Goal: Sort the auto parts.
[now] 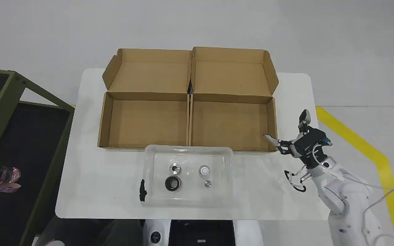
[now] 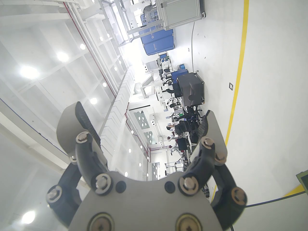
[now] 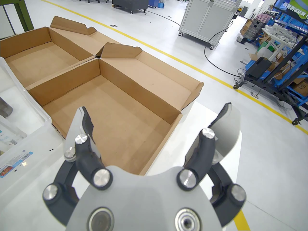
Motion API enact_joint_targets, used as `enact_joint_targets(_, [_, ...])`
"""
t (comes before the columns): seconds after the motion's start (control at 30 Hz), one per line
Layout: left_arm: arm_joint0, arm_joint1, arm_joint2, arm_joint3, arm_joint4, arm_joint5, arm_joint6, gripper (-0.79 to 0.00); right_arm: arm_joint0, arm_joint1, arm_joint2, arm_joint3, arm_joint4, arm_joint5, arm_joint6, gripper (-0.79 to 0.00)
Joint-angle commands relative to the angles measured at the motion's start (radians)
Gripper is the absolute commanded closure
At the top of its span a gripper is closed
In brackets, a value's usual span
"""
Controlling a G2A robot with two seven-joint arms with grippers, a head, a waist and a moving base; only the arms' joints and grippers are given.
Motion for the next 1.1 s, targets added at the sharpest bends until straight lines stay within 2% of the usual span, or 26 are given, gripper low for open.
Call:
enact_joint_targets(0.0, [0.000,0.000,0.000,0.000,0.000,0.000,0.000,-0.784,0.000,0.000,0.000,0.000,0.000,0.000,0.000,-0.785])
enact_joint_targets(0.57, [0.000,0.000,0.000,0.000,0.000,0.000,0.000,-0.785,0.001,0.002,-0.005,-0.003,-0.004,-0.002,0.020,-0.785])
enact_joint_targets(0.83, [0.000,0.000,0.000,0.000,0.000,0.000,0.000,-0.785,0.035,0.016,-0.051,-0.058,-0.015,-0.138,0.141,-0.785])
enact_joint_targets(1.07, [0.000,0.000,0.000,0.000,0.000,0.000,0.000,-0.785,0.062,0.021,-0.171,-0.133,-0.025,-0.229,0.266,-0.785])
